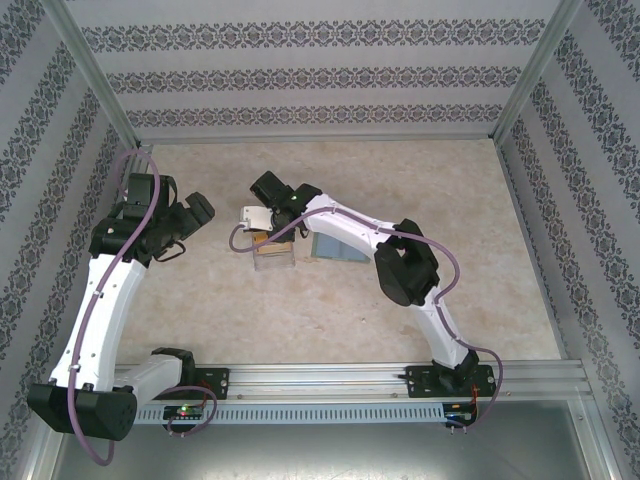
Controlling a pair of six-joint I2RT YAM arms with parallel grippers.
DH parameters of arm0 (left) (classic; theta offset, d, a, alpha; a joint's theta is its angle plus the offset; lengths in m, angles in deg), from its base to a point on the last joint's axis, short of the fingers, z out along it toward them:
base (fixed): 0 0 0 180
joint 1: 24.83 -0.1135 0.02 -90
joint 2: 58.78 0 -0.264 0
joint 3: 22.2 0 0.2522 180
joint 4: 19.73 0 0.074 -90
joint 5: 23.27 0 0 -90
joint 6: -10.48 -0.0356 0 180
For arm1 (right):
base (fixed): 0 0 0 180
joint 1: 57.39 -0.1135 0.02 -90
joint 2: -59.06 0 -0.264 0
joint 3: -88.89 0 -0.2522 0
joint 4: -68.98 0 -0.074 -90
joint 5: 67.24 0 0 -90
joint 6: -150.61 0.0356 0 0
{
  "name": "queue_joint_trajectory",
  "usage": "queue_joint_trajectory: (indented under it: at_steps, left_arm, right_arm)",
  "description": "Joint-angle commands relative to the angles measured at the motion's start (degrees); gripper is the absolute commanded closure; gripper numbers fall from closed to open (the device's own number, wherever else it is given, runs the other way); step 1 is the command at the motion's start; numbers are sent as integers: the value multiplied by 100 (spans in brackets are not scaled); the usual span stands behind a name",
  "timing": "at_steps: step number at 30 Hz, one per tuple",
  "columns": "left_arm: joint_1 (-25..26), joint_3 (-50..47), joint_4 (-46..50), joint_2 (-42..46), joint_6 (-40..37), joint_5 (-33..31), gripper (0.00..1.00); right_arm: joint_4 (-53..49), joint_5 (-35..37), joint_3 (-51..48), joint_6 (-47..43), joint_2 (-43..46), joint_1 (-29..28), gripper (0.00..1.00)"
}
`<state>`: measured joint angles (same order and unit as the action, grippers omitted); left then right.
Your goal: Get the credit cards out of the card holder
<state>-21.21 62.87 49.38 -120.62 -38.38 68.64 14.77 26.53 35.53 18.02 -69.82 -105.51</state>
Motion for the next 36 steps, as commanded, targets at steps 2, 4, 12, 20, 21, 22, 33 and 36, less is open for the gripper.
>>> queue_joint_trajectory:
  at_steps: [2,4,12,20,21,22,33,36]
  left_arm:
    - [-81,-89,77,59,-77,90,0]
    - [-80,-99,56,63,-86,118,0]
    - [-80,-122,19,68,-89,152,0]
    - [-80,-170,-39,60,-105,222,0]
    - [-80,-170,-42,61,-99,231,1]
    - [-80,-170,-51,63,-102,237,0]
    - [-80,-219,-207,-26,-130,329,0]
    - [-80,-229,-354,-105,-201,377,0]
  right_arm:
    - [57,209,214,147,-67,17,79]
    - [117,331,216,173,-52,26,79]
    - [420,794,201,273,-120,30,73]
    - [497,966,268,382,-203,39,72]
    - [495,983,265,408,-212,44,72]
    - [481,985,269,432,-215,48,72]
    - [1015,839,-233,1146,612,127,69]
    - [1385,851,-721,1585,1171,179,64]
